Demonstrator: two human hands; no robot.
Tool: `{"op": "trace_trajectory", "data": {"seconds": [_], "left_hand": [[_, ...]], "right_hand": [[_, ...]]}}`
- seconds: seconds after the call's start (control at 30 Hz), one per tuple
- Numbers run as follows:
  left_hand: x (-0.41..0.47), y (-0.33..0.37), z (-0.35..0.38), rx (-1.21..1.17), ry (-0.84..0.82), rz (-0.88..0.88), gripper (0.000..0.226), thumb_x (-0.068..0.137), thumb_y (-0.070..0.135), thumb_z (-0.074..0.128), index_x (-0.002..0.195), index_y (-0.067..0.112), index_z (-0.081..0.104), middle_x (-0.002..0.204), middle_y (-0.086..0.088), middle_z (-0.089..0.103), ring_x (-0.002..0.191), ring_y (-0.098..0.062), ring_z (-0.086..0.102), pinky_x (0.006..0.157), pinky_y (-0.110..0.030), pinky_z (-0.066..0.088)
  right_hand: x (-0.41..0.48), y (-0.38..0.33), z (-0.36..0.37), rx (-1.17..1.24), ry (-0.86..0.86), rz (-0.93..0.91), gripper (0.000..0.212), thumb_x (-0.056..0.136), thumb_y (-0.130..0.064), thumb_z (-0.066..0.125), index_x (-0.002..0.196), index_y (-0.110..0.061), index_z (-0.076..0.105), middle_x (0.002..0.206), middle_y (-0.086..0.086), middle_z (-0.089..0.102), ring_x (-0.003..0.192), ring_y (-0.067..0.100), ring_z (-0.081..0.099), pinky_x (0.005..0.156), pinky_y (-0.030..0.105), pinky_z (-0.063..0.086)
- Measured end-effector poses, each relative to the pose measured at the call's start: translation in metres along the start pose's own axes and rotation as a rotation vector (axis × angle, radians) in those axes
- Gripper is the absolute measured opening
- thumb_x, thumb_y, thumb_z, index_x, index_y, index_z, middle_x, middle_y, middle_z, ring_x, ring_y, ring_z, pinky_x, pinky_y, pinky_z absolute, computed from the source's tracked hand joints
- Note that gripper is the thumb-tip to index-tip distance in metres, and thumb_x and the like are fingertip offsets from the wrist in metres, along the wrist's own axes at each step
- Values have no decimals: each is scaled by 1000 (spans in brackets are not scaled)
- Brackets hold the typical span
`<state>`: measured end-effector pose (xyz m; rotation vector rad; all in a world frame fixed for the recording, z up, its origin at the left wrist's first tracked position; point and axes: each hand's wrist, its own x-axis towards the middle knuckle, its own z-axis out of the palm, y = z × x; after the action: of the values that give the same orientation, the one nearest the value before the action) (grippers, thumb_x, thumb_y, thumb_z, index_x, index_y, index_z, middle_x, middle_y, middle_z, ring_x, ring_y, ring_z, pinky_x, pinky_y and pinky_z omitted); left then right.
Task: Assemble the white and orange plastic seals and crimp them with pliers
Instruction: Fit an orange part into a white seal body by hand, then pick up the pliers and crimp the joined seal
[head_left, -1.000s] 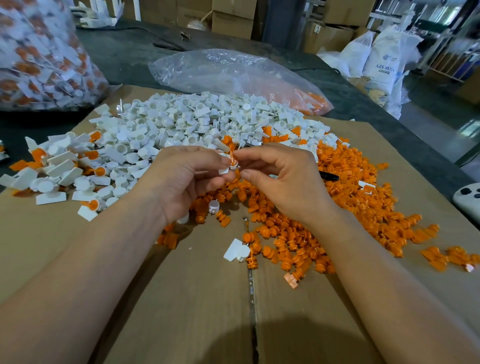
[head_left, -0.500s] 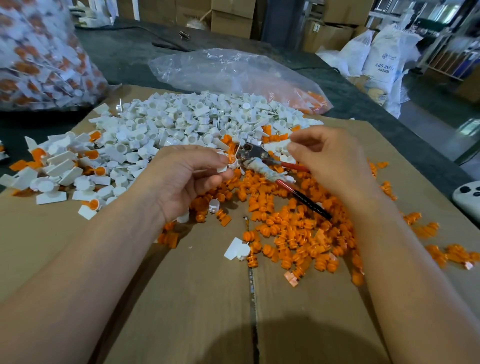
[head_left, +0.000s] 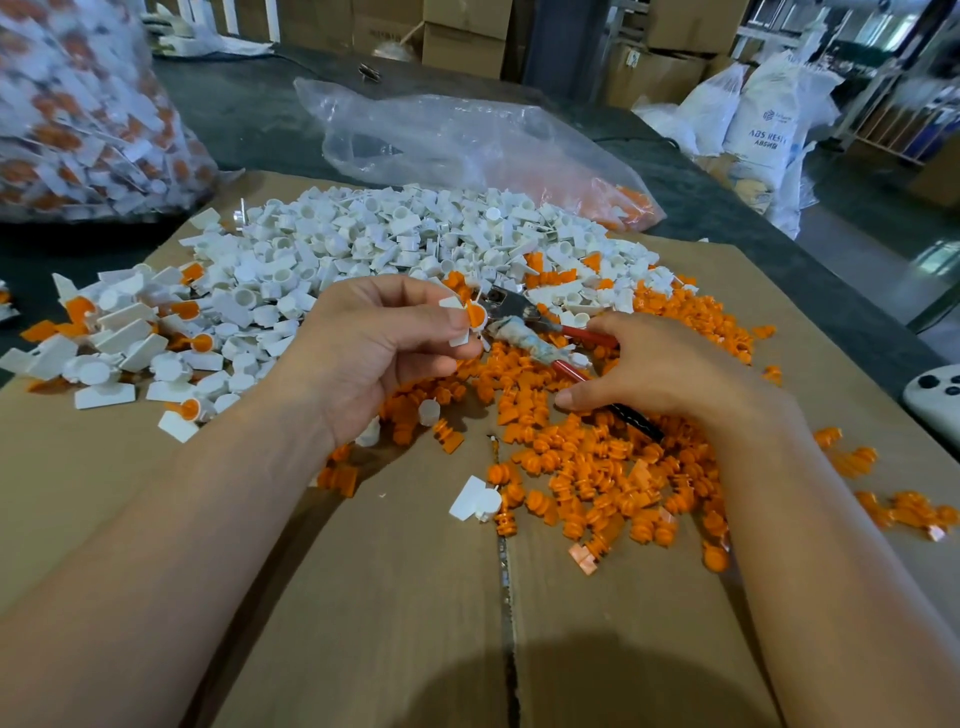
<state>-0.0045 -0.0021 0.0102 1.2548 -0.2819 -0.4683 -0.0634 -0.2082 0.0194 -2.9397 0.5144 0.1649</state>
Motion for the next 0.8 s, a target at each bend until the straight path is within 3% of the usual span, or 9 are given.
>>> {"op": "trace_trajectory", "data": {"seconds": [0.13,0.4,0.6,0.67,0.8], "left_hand": [[-2,-4,5,195,5,159,13,65,-1,70,70,8,62,55,-2,66,55,-13,67,46,-17,50],[-2,-5,6,240,19,252,18,74,-8,66,69,9,62,54,1,66,54,-9,66,48,-17,52],[-1,-5,5,199,23,243,17,75,-8,66,70,8,62,54,0,66,54,-10,66,47,-17,50],[0,-5,4,176,27,237,17,75,-8,66,70,8,62,53,-1,65,53,-11,66,46,-17,49],[1,-4,3,126,49,207,15,74,-8,66,70,6,62,61,-2,66,52,-14,66,46,-17,49]], "right_hand": [[0,-4,1,3,97,0,68,64,-51,73,120,-18,53,118,4,54,91,16,44,73,32,40],[-2,-2,-5,41,267,4,62,66,-37,70,123,-20,53,115,2,57,92,14,45,68,27,34],[-10,-7,-12,132,282,-45,46,69,-30,68,112,-15,60,103,-2,58,92,18,51,76,33,45],[-10,-9,-11,138,280,-65,36,72,-28,65,106,-16,59,92,-2,57,85,18,51,70,31,44],[-5,-9,-5,140,346,-71,21,80,-22,59,94,-18,43,73,-9,39,65,11,38,52,22,28]]}}
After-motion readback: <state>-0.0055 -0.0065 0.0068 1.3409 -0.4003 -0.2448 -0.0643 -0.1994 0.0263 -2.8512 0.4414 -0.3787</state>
